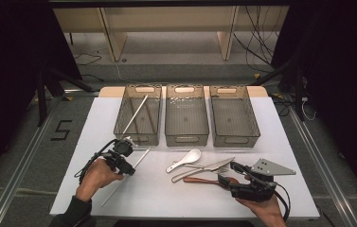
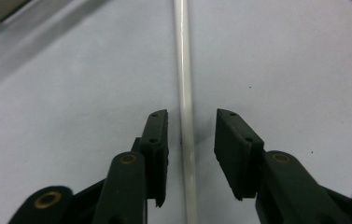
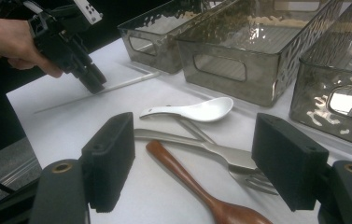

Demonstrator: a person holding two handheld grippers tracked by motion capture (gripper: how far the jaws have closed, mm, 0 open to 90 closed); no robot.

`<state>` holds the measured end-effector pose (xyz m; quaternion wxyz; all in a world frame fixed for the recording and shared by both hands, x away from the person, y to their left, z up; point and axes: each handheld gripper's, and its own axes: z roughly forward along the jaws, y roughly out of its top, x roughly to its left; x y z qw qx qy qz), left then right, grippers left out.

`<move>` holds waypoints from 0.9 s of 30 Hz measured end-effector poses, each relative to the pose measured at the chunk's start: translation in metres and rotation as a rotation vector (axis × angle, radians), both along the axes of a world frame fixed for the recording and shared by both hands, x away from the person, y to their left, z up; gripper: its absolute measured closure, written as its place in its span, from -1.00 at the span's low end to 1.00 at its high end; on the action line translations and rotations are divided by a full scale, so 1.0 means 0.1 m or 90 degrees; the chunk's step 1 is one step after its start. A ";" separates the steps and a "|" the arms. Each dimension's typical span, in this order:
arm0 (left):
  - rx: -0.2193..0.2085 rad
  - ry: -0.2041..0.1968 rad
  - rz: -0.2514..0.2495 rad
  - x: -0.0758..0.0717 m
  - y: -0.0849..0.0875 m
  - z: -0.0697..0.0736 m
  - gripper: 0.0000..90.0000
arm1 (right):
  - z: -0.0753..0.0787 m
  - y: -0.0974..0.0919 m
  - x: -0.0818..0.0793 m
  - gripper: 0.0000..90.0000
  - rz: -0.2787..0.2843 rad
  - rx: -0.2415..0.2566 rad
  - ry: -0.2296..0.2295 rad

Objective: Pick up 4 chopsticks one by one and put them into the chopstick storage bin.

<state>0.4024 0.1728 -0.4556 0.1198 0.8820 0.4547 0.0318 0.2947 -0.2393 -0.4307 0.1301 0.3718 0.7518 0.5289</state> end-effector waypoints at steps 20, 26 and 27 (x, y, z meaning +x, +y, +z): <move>0.032 -0.001 -0.022 0.00 -0.06 -0.05 0.79 | 0.00 0.00 0.00 -0.31 0.002 0.000 0.001; 0.039 -0.003 -0.027 0.00 -0.07 -0.05 0.79 | 0.00 0.00 0.00 -0.31 0.002 0.000 0.000; 0.037 -0.005 -0.028 -0.01 -0.07 -0.05 0.79 | 0.00 0.00 0.00 -0.31 0.001 -0.001 0.000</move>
